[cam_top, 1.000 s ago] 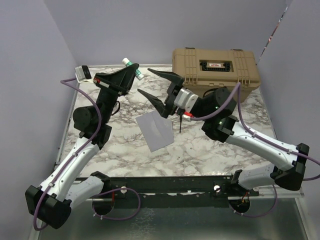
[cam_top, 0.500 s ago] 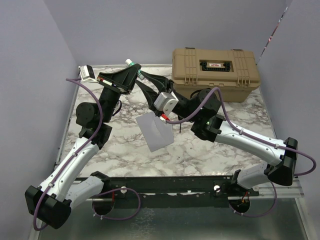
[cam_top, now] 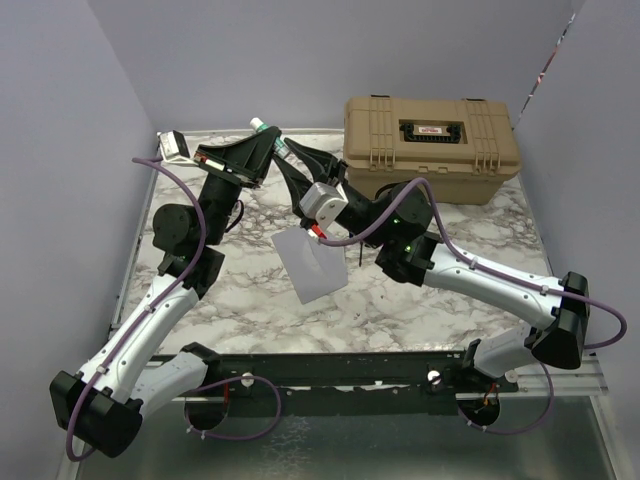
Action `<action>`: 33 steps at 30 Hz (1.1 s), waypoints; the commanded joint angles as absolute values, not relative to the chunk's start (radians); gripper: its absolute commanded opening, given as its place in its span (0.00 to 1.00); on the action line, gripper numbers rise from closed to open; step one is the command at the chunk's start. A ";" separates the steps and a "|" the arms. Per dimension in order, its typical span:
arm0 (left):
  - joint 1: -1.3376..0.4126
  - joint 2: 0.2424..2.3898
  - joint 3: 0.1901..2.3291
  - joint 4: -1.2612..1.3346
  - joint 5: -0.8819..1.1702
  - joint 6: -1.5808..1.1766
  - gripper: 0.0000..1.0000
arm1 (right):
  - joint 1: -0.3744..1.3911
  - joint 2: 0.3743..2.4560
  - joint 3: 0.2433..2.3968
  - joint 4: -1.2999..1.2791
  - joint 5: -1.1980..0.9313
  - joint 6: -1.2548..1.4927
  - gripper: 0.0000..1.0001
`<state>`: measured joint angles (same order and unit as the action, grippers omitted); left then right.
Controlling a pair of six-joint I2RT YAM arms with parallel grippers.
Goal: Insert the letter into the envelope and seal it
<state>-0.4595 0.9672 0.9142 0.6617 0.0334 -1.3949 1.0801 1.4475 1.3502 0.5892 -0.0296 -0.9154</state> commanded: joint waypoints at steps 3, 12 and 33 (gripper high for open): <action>-0.458 0.972 0.925 0.663 0.014 -1.385 0.00 | 1.082 1.435 1.315 0.624 0.024 -0.918 0.39; -0.457 0.981 0.922 0.663 0.019 -1.385 0.00 | 1.083 1.428 1.298 0.686 0.032 -0.892 0.20; -0.457 1.007 0.849 1.062 0.174 -1.095 0.00 | 1.080 1.173 1.305 0.743 0.337 0.397 0.01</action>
